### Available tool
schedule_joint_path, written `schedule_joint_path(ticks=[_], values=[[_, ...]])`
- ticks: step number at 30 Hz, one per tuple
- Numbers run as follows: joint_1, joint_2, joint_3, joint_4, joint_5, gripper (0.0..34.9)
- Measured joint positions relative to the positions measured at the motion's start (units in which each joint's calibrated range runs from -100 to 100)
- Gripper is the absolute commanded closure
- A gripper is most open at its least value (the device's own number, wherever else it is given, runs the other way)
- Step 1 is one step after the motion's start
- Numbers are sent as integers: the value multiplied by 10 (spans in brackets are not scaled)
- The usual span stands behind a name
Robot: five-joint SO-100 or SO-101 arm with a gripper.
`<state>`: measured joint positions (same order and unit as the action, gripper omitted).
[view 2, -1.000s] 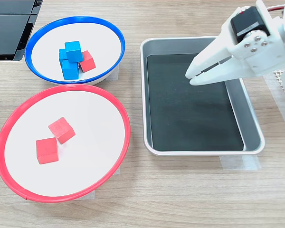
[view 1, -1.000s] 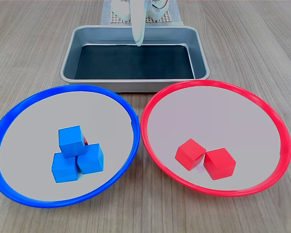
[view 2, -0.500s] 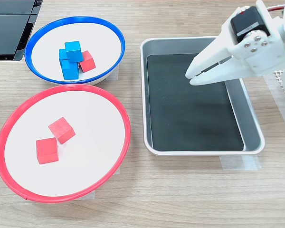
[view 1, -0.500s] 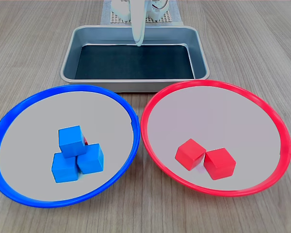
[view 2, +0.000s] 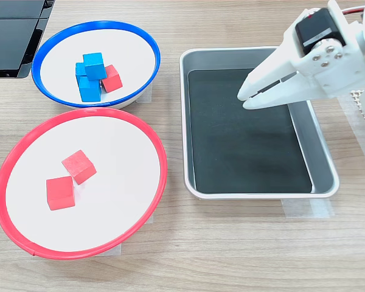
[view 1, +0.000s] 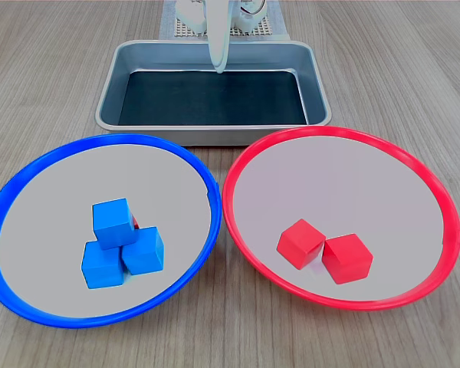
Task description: Relocate any red block in the blue dish to the red dish, correcting any misplacement.
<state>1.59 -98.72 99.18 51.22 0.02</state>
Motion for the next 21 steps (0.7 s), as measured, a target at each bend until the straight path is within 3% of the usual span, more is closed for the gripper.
schedule_joint_path(ticks=[21], values=[[21, 19, 0, -18, 20, 346]])
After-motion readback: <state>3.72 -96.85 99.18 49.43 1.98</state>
